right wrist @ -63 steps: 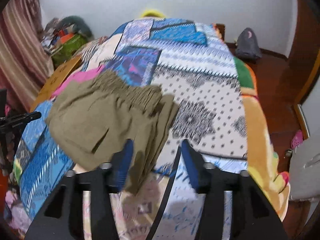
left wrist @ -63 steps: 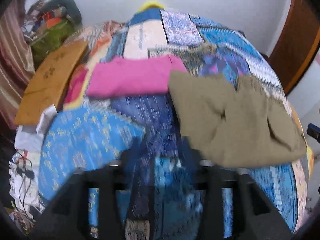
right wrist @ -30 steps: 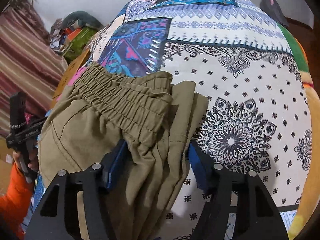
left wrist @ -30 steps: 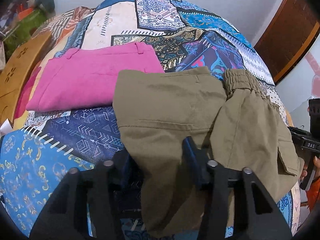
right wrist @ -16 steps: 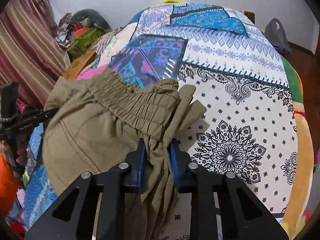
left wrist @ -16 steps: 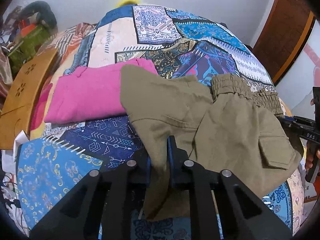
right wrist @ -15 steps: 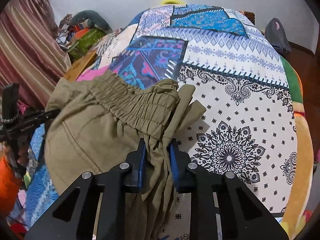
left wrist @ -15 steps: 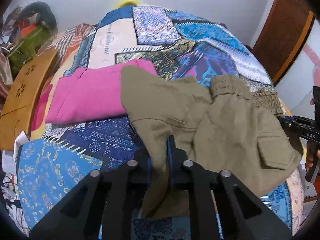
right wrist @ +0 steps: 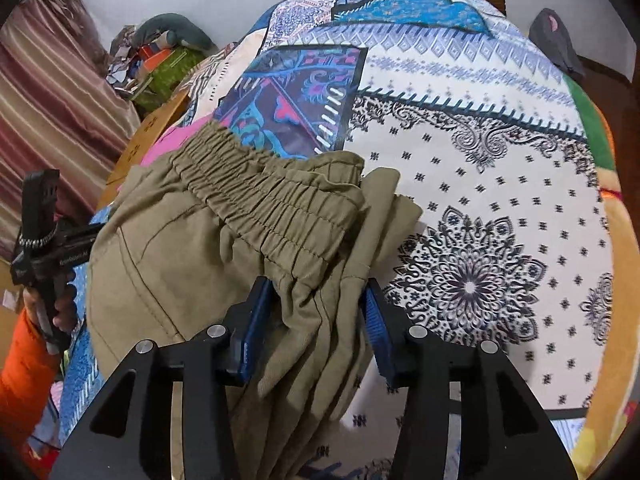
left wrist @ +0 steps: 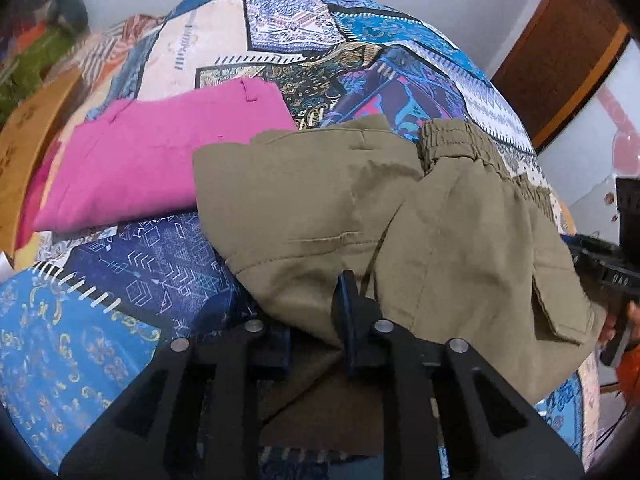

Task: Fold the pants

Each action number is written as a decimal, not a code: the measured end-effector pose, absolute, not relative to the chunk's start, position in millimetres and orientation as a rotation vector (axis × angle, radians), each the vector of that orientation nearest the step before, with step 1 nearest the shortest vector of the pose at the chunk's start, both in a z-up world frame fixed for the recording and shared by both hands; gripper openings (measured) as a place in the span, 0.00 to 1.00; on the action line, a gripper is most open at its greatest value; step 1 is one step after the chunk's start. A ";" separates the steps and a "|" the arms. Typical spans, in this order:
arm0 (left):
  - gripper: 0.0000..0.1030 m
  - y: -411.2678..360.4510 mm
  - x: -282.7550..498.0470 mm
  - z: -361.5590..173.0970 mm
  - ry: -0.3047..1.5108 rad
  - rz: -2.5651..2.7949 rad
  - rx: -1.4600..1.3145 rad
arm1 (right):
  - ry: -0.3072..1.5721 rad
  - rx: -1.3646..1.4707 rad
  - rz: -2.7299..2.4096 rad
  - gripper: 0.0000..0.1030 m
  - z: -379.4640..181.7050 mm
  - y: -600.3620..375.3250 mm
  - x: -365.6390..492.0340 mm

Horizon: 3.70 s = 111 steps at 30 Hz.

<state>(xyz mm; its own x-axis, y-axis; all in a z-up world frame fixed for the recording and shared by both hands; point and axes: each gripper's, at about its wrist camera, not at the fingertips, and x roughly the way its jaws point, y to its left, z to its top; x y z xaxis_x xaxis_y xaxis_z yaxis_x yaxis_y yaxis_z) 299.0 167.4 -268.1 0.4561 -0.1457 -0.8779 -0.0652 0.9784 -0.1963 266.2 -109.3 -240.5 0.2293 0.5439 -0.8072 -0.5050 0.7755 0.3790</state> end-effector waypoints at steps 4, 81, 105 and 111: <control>0.07 166.4 301.3 -262.1 1.085 -0.031 -0.206 | 1.085 0.007 0.734 0.26 -231.0 -104.2 265.4; 0.38 252.9 169.6 -41.3 0.602 0.292 -0.090 | 0.576 -0.111 0.846 0.49 -12.3 11.5 194.1; 0.99 103.5 -47.4 26.7 0.191 0.276 -0.050 | 0.133 0.003 0.842 0.99 48.6 -53.2 -14.2; 1.00 104.9 -56.0 18.4 0.194 0.296 -0.069 | 0.152 -0.002 0.823 1.00 44.6 -49.8 -17.5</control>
<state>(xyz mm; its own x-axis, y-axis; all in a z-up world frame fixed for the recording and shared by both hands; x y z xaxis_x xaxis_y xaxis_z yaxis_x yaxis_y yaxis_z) -56.0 104.9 18.4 0.9380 0.2831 -0.2002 -0.2964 0.9543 -0.0390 -17.5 -49.8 44.6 0.6695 0.7303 -0.1357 -0.7307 0.6804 0.0568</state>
